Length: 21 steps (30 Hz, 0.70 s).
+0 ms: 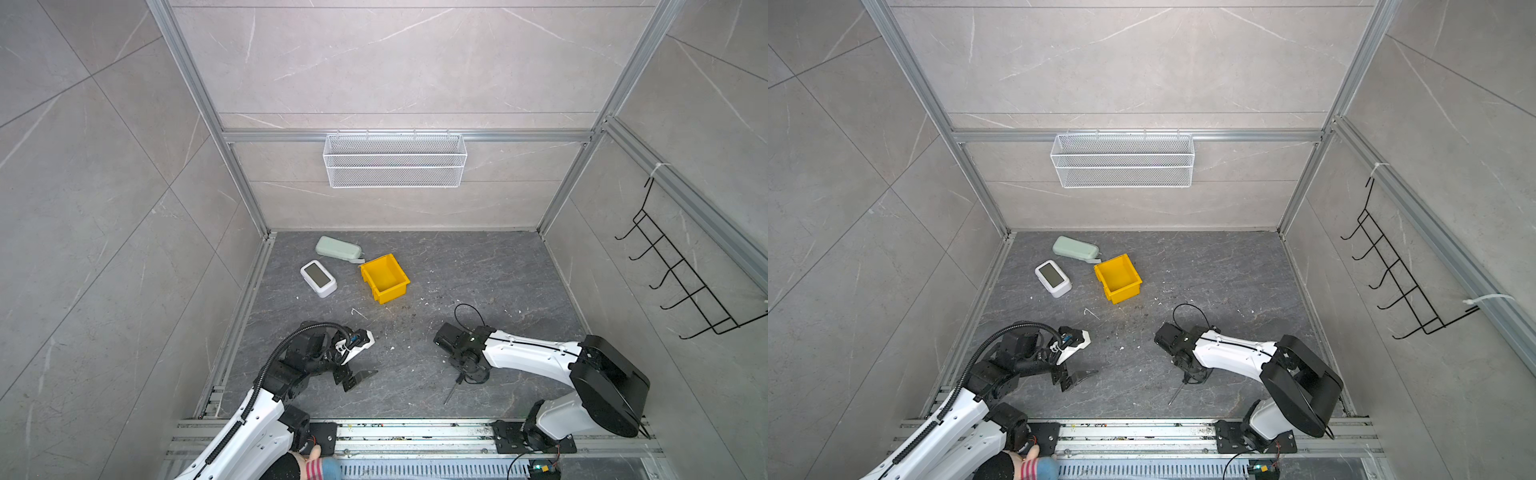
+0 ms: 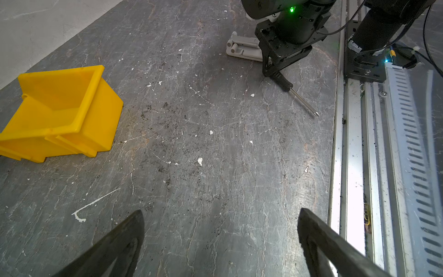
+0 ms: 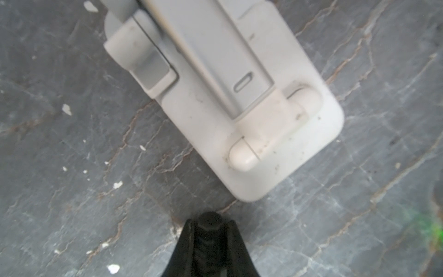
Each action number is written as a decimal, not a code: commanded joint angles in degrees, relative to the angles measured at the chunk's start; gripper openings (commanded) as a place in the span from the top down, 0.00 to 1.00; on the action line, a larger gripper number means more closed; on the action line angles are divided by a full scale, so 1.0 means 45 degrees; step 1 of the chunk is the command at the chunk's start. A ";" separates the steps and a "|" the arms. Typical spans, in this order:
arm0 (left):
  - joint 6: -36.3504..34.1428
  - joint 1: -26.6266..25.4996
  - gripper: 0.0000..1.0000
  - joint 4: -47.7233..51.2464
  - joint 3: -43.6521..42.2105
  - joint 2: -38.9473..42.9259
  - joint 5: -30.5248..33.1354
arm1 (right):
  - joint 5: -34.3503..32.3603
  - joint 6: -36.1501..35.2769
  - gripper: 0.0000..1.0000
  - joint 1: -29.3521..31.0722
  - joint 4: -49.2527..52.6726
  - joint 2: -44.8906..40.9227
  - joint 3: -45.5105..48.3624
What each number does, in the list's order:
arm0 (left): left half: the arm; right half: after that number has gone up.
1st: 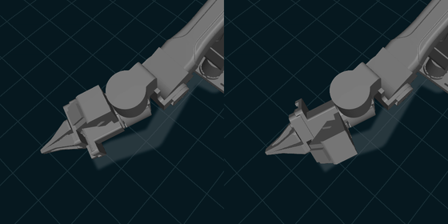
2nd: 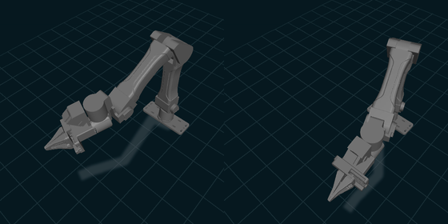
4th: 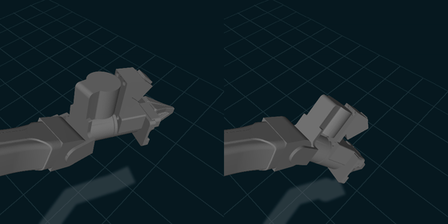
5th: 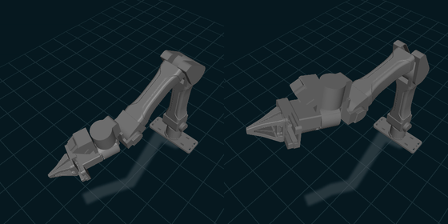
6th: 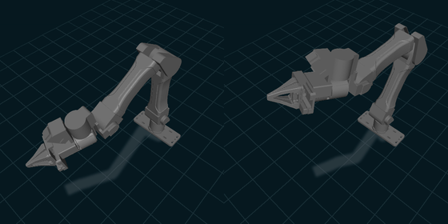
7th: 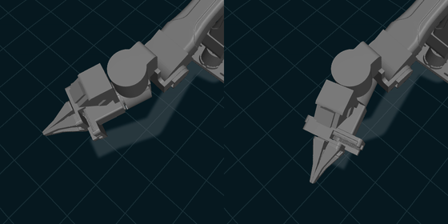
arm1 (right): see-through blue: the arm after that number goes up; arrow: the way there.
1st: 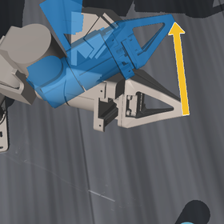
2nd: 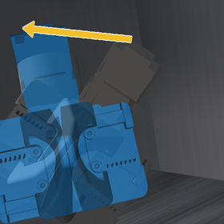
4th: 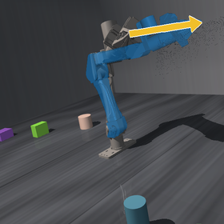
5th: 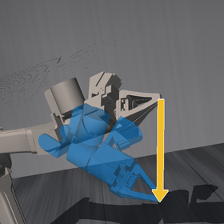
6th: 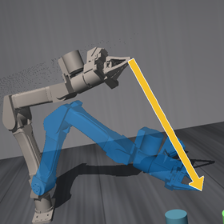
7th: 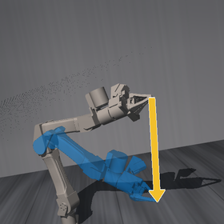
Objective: Put the screwdriver in the bin
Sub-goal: 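Close the right gripper on the black screwdriver handle, then lift the screwdriver toward the left gripper while the left gripper approaches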
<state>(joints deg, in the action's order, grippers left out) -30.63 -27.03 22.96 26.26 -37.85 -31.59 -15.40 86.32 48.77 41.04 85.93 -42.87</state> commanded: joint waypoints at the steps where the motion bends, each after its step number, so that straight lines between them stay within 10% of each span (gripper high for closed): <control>1: 0.0068 -0.0068 0.00 -0.0102 -0.0014 0.0032 -0.0035 | -0.0020 -0.0355 1.00 0.0001 0.0432 0.0045 -0.0205; 21: 0.4443 -0.0068 0.00 -0.4094 -0.0839 0.0336 0.0612 | -0.2037 -0.7708 1.00 0.0017 -0.1707 0.0205 -0.3710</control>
<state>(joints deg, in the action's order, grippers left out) -17.69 -27.03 12.19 22.81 -36.07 -29.98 -22.17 61.06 48.77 36.93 85.95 -57.41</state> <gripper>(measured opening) 0.999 0.188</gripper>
